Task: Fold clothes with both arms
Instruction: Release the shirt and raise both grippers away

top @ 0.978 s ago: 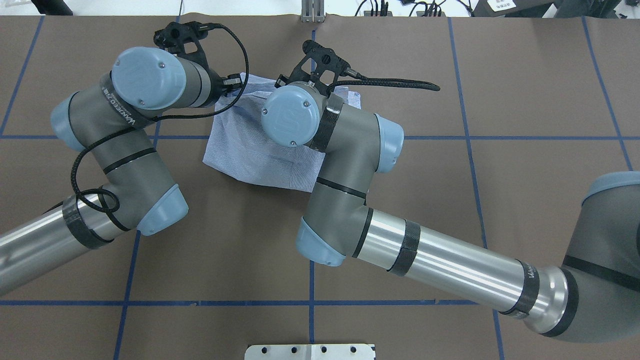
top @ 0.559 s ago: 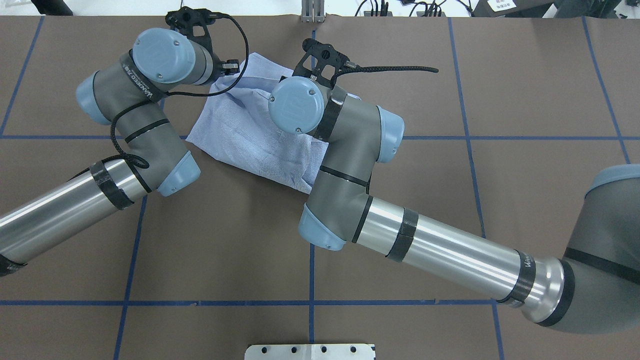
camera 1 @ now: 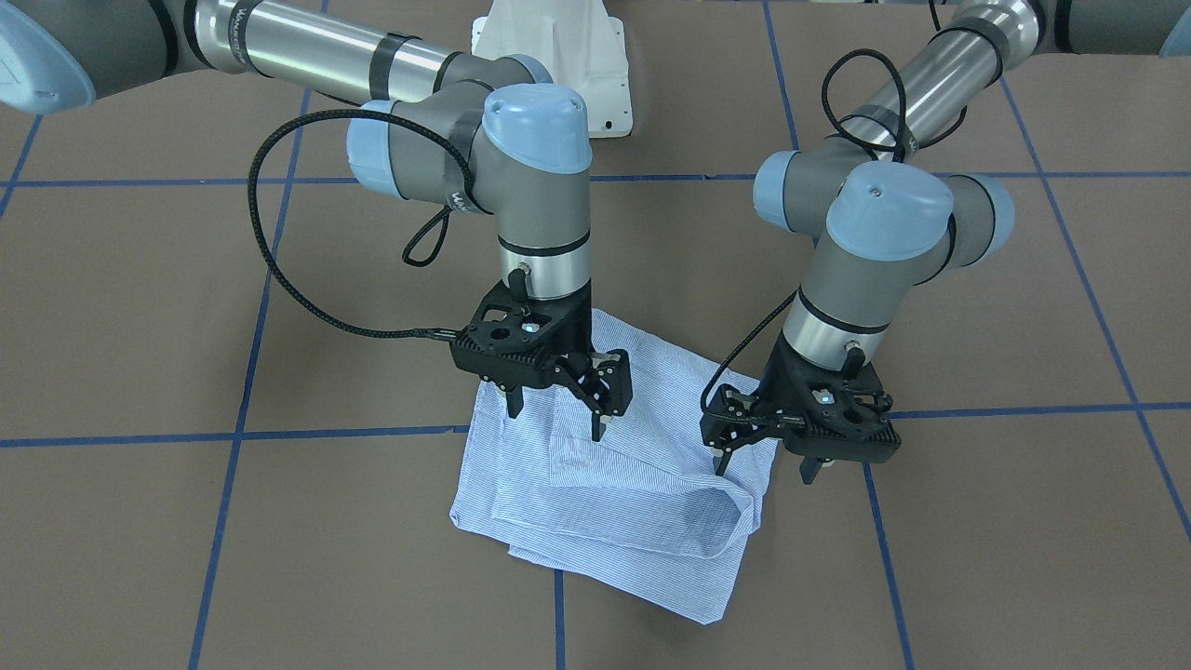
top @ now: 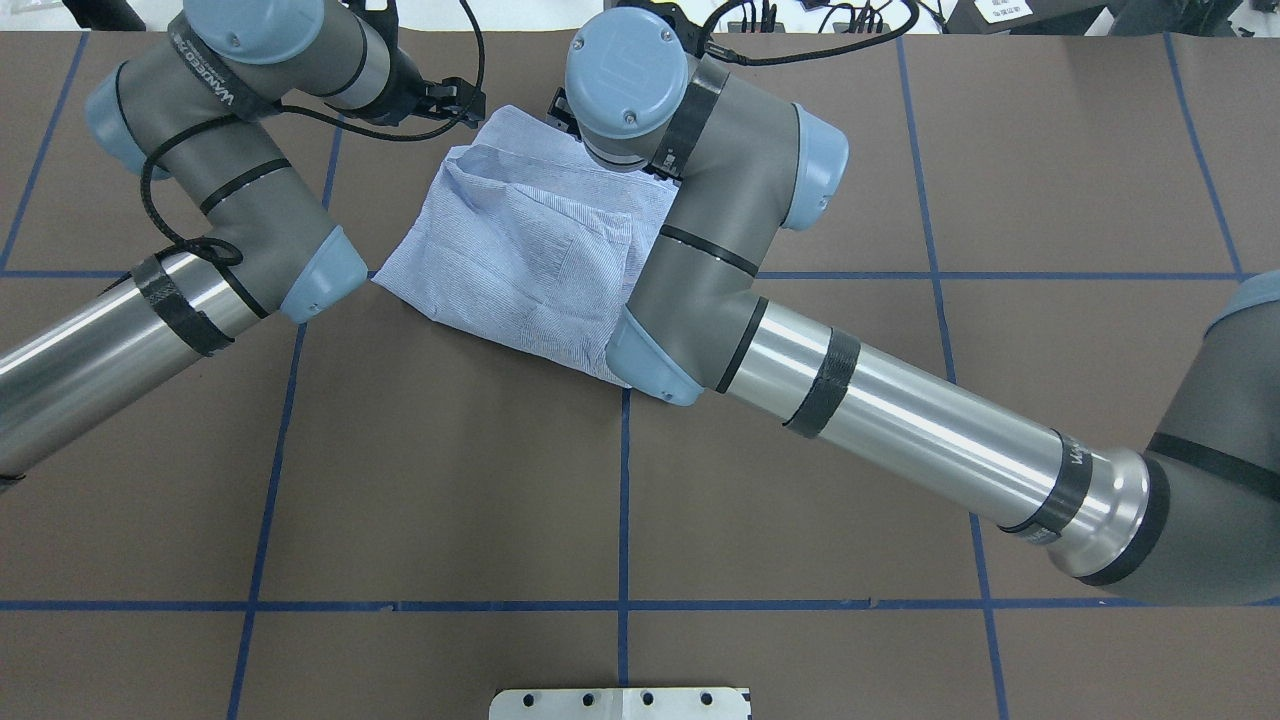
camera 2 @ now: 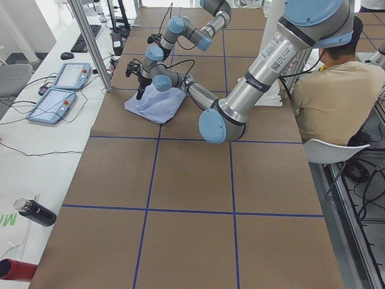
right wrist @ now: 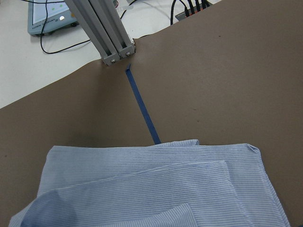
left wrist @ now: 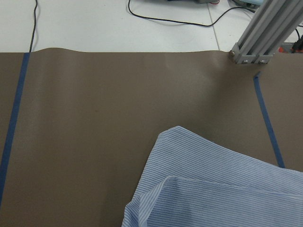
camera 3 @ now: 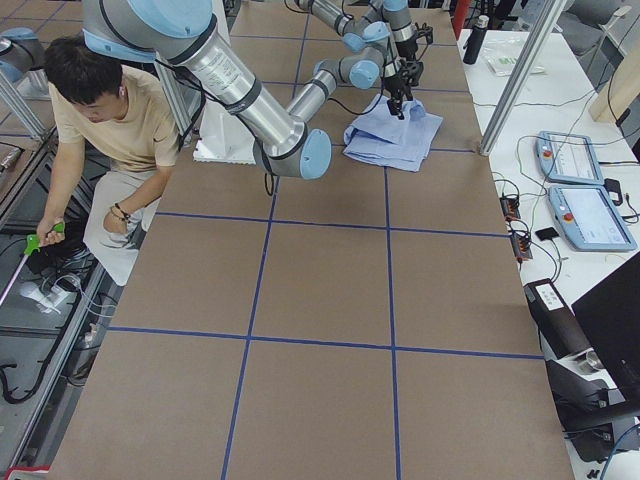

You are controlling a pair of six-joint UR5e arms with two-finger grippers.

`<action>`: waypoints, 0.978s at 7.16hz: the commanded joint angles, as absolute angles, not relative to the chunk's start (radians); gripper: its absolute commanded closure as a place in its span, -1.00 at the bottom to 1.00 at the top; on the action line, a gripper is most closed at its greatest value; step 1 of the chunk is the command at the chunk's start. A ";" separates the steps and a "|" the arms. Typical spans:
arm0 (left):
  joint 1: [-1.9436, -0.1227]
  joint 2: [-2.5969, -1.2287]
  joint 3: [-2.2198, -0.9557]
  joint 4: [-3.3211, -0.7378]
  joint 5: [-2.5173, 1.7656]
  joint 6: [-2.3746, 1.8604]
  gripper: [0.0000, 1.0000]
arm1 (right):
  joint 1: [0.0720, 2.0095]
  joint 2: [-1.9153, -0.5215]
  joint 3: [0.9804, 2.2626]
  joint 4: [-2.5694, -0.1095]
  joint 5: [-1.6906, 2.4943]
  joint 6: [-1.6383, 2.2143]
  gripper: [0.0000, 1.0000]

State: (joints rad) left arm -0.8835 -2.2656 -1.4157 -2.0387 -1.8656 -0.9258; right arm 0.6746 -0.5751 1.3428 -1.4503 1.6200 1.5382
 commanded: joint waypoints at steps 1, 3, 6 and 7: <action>-0.931 -2.081 -1.698 -1.923 -1.909 -0.742 -1.00 | 0.800 -0.724 1.630 -1.701 1.805 1.278 -1.00; -1.067 -1.964 -1.944 -1.649 -1.954 -0.440 -1.00 | 1.034 -0.991 1.893 -1.833 2.016 0.852 -1.00; -1.436 -1.710 -1.947 -1.635 -2.172 0.115 -1.00 | 1.404 -1.369 1.937 -1.838 2.218 0.103 -1.00; -1.527 -1.613 -1.948 -1.650 -2.199 0.150 -1.00 | 1.504 -1.459 1.931 -1.839 2.227 -0.064 -1.00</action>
